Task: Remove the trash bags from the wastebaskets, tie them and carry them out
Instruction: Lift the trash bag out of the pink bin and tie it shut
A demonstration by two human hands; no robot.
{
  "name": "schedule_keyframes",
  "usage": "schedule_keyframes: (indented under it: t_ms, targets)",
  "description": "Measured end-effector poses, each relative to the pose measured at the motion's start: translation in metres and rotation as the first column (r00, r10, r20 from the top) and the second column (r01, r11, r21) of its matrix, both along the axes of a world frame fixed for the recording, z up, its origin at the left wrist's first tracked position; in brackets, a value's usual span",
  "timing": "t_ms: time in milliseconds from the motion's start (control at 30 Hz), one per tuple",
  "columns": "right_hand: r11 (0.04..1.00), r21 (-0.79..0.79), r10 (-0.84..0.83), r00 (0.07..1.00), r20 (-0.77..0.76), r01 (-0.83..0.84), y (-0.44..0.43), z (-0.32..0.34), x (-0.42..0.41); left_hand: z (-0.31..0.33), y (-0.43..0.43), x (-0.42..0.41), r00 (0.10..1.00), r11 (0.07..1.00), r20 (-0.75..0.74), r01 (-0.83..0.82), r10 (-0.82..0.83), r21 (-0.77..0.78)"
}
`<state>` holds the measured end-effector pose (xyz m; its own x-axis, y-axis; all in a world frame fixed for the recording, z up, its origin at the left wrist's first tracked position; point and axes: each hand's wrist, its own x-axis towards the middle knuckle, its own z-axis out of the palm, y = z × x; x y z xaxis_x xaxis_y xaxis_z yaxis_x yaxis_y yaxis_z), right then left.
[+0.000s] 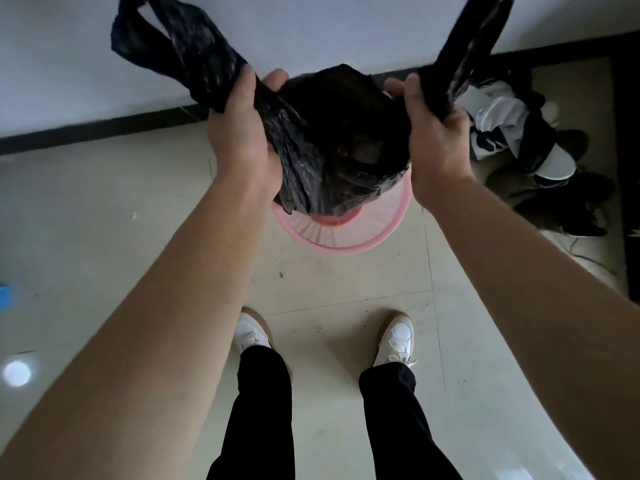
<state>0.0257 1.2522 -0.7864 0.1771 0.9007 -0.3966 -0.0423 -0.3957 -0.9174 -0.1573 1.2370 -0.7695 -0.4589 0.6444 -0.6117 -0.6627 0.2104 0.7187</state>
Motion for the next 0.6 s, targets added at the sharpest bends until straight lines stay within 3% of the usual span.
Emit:
schedule_keyframes:
  t_ms: [67, 133, 200, 300, 400, 500, 600]
  targets:
    - [0.995, -0.080, -0.076, 0.987, -0.143, 0.065, 0.006, 0.022, 0.000, 0.021, 0.004, -0.009, 0.983, 0.999, 0.181, -0.039, 0.041, -0.014]
    - [0.987, -0.152, -0.077, 0.984, -0.160, 0.052, 0.007, 0.040, 0.001, 0.046, -0.001, -0.018, 0.979, 1.000, 0.202, -0.003, 0.010, -0.031]
    - [0.983, -0.181, 0.026, 0.995, -0.095, -0.043, 0.004, 0.059, 0.002, 0.073, -0.016, -0.027, 0.989, 0.993, 0.109, 0.103, -0.096, -0.062]
    - [0.955, -0.191, 0.241, 0.969, 0.057, -0.227, -0.004, 0.100, -0.004, 0.113, -0.039, -0.041, 0.966, 0.976, -0.158, 0.186, -0.203, -0.115]
    - [0.892, -0.199, 0.441, 0.875, 0.198, -0.405, -0.022, 0.141, -0.021, 0.164, -0.064, -0.049, 0.979, 0.992, -0.193, 0.039, -0.061, -0.116]
    - [0.778, -0.241, 0.627, 0.698, 0.346, -0.580, -0.047, 0.176, -0.045, 0.211, -0.091, -0.059, 0.978, 0.976, -0.050, -0.207, 0.203, -0.069]
    - [0.743, -0.259, 0.669, 0.692, 0.271, -0.617, -0.068, 0.196, -0.077, 0.230, -0.122, -0.091, 0.956, 0.957, 0.038, -0.288, 0.290, -0.039]
